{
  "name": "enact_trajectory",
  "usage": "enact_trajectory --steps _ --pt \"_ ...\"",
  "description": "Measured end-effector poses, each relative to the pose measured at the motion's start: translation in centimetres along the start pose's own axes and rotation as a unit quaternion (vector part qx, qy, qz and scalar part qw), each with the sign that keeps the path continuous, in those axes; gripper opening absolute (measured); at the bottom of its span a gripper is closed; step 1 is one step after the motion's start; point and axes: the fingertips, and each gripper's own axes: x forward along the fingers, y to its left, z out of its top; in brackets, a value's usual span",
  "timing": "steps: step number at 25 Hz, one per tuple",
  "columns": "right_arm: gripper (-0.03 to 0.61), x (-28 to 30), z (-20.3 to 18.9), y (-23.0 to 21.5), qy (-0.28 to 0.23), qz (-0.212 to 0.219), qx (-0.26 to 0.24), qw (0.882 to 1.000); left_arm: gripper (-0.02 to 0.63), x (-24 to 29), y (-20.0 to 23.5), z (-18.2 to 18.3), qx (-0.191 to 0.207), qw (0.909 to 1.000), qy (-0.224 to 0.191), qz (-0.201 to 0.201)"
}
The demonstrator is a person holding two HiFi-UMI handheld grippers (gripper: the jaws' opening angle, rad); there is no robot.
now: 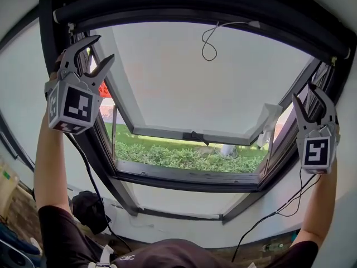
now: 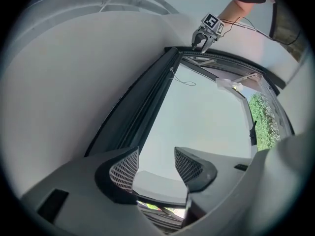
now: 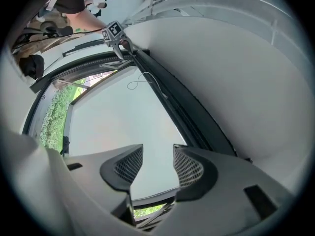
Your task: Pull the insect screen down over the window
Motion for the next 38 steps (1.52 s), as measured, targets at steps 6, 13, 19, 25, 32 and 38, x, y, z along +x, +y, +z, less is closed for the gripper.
enact_trajectory --steps 6,13,19,25,32,38 --pt "0.189 1.4 0.4 -4.6 0.020 -0.007 -0.020 1.000 0.221 2.2 2.8 3.0 0.025 0.9996 -0.014 -0.008" --pt "0.174 3.9 -0.3 -8.9 0.054 -0.018 -0.033 0.998 0.196 5.1 3.1 4.0 0.049 0.9978 0.005 -0.046" --pt "0.142 5.5 -1.8 -9.9 0.087 -0.018 -0.064 0.994 0.179 6.2 2.9 3.1 0.068 0.9948 0.037 -0.066" --pt "0.070 6.6 -3.3 -10.5 0.113 -0.025 -0.085 0.990 0.153 6.4 2.8 3.1 0.073 0.9935 0.043 -0.076" --pt "0.047 7.7 -3.3 -9.9 0.148 0.012 -0.153 0.977 0.052 6.8 2.2 2.9 0.095 0.9894 0.049 -0.097" --pt "0.034 8.1 -3.2 -9.6 0.175 0.058 -0.182 0.966 0.049 6.7 3.0 3.6 0.092 0.9883 0.055 -0.109"
